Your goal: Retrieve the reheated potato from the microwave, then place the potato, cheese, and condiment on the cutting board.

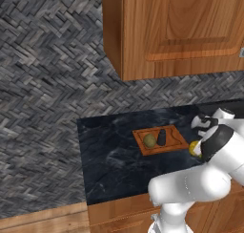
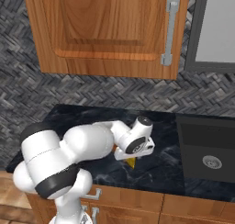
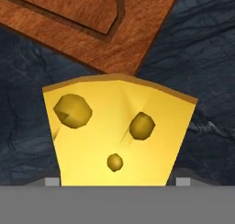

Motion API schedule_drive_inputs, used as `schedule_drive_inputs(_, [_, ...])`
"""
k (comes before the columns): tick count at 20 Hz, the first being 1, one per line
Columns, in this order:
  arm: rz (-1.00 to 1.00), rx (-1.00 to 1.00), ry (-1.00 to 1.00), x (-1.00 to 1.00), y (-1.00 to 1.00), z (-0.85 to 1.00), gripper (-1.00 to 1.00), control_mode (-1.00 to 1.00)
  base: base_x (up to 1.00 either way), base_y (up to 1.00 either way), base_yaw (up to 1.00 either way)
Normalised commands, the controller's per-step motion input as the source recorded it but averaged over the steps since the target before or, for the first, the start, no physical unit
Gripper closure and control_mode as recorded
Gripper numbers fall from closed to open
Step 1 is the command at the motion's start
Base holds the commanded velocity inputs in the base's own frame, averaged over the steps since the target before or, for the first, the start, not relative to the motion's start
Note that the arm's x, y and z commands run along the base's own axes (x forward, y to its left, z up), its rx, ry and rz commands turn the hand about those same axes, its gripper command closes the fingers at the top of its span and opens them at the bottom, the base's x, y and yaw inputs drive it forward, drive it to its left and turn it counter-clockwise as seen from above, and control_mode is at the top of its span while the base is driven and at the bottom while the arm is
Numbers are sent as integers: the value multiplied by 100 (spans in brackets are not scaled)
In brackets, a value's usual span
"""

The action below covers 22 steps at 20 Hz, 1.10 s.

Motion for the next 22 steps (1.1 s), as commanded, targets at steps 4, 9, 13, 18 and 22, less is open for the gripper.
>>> schedule_drive_inputs(4, [0, 4, 0, 0, 0, -2, 100, -100, 0, 0, 0])
schedule_drive_inputs(9, [0, 11, -3, -13, 4, 19, 100, -100, 0, 0, 0])
schedule_drive_inputs(13, [0, 9, -5, -6, 24, 29, 100, -100, 0, 0, 0])
schedule_drive_inputs(18, [0, 1, -3, 0, 29, 25, 100, -100, 0, 0, 0])
schedule_drive_inputs(22, [0, 0, -9, 5, 44, 17, 100, -100, 0, 0, 0])
